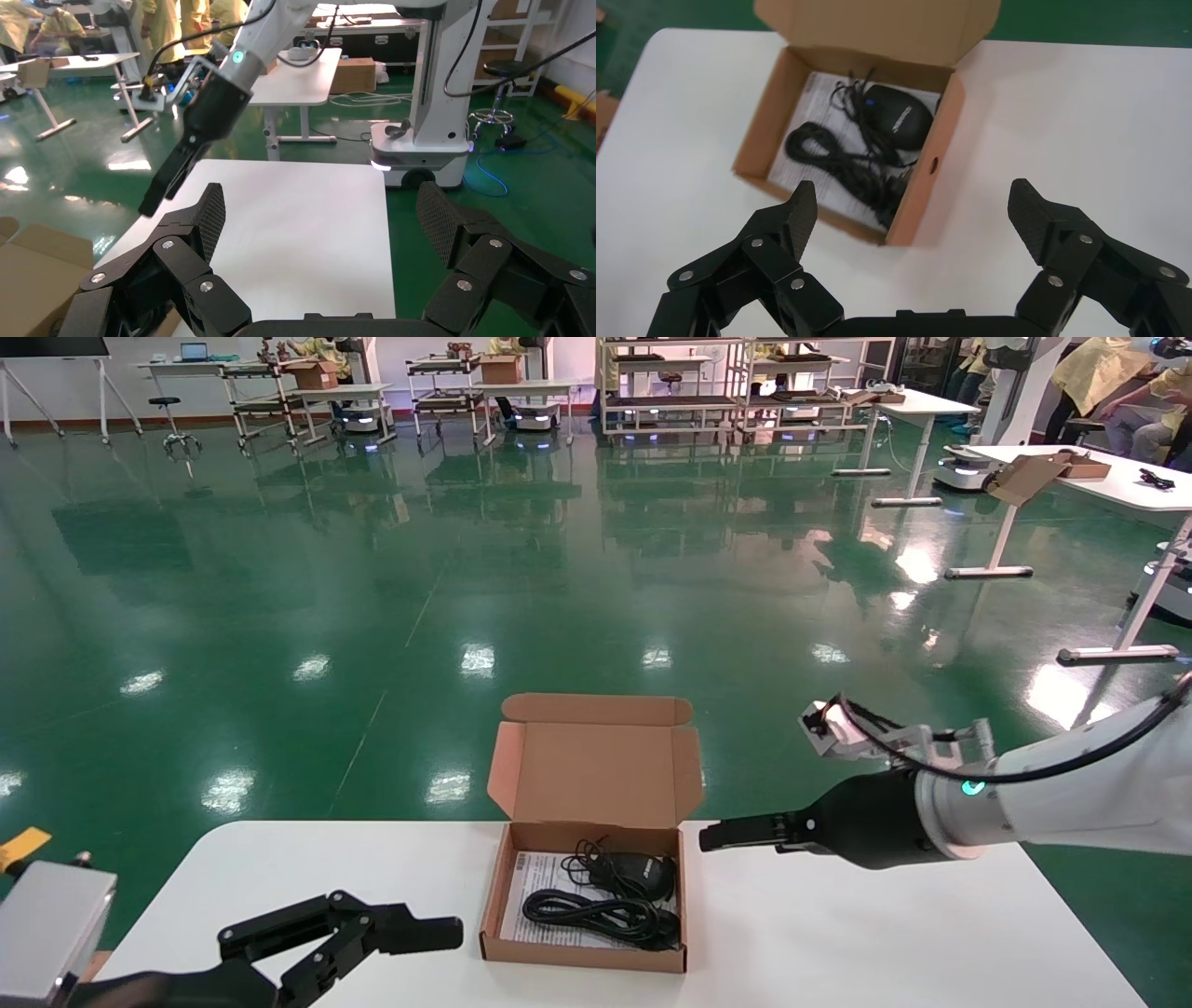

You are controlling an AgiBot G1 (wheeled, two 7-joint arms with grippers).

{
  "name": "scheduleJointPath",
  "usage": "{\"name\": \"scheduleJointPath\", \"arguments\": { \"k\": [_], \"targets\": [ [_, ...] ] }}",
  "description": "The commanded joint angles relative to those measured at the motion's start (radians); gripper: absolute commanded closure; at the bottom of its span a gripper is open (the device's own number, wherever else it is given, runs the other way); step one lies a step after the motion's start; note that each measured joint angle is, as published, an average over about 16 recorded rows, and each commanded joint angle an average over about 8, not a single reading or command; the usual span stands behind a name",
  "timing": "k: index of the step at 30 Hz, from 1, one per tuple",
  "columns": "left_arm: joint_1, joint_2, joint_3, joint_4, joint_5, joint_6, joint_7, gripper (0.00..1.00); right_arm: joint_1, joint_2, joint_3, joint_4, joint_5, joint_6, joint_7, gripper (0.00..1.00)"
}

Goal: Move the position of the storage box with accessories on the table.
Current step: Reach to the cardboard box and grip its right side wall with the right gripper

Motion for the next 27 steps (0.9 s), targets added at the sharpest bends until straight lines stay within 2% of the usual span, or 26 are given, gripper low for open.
{"name": "scheduleJointPath", "arguments": {
  "k": [1, 8, 15, 20, 27],
  "targets": [
    [0.0, 0.0, 0.0, 0.0, 0.0, 0.0, 0.0, 0.0, -0.015, -0.019, -0.001, -0.007, -0.001, 0.028, 0.009, 0.0],
    [0.0, 0.0, 0.0, 0.0, 0.0, 0.0, 0.0, 0.0, -0.065, -0.067, 0.004, -0.009, 0.007, 0.074, 0.021, 0.0],
    [0.0, 0.0, 0.0, 0.0, 0.0, 0.0, 0.0, 0.0, -0.124, -0.073, 0.068, 0.003, 0.099, 0.133, 0.031, 0.0],
    [0.0, 0.0, 0.0, 0.0, 0.0, 0.0, 0.0, 0.0, -0.16, -0.067, 0.093, 0.025, 0.135, 0.199, -0.013, 0.0],
    [0.0, 0.0, 0.0, 0.0, 0.0, 0.0, 0.0, 0.0, -0.18, -0.07, 0.08, 0.035, 0.114, 0.273, -0.066, 0.0]
  ]
}}
